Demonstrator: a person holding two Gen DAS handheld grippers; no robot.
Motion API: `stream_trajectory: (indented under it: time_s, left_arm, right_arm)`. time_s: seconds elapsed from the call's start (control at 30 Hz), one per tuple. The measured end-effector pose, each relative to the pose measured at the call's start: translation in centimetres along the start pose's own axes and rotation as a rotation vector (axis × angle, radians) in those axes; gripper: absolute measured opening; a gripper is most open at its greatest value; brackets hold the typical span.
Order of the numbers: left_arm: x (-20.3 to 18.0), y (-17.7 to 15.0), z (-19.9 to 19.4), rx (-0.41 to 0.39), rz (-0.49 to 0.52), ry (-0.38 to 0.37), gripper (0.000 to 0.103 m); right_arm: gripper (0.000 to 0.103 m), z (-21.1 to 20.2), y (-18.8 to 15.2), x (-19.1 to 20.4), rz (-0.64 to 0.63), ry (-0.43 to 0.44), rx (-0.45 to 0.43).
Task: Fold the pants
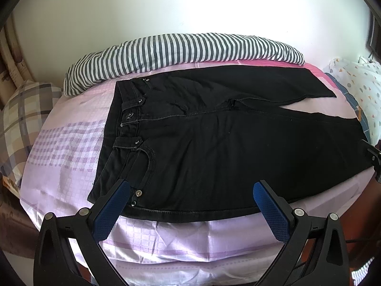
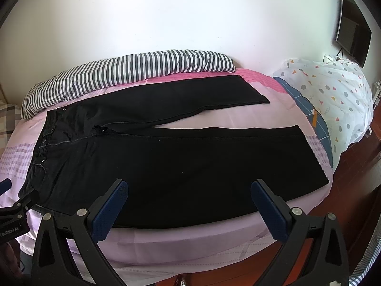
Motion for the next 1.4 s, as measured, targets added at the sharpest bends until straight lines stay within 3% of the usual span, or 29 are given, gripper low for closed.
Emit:
stream_trajectory:
  time_s: [1.4]
  left_arm:
    - [1.0,-0.2,0.6,0.028,-0.040,-0.013,0.103]
  right_arm:
    - [0.099,-0.3,0.2,0.0,0.000,-0.006,-0.009]
Point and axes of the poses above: each gripper's, at about its wrist camera, not at the fingertips, and z roughly the way its jaws point, x to its left, y to its top, the point moved 4 cm from there along z, roughly the way its jaws point, and after that the axes turned 1 degree about -y, right-handed, at the moved point
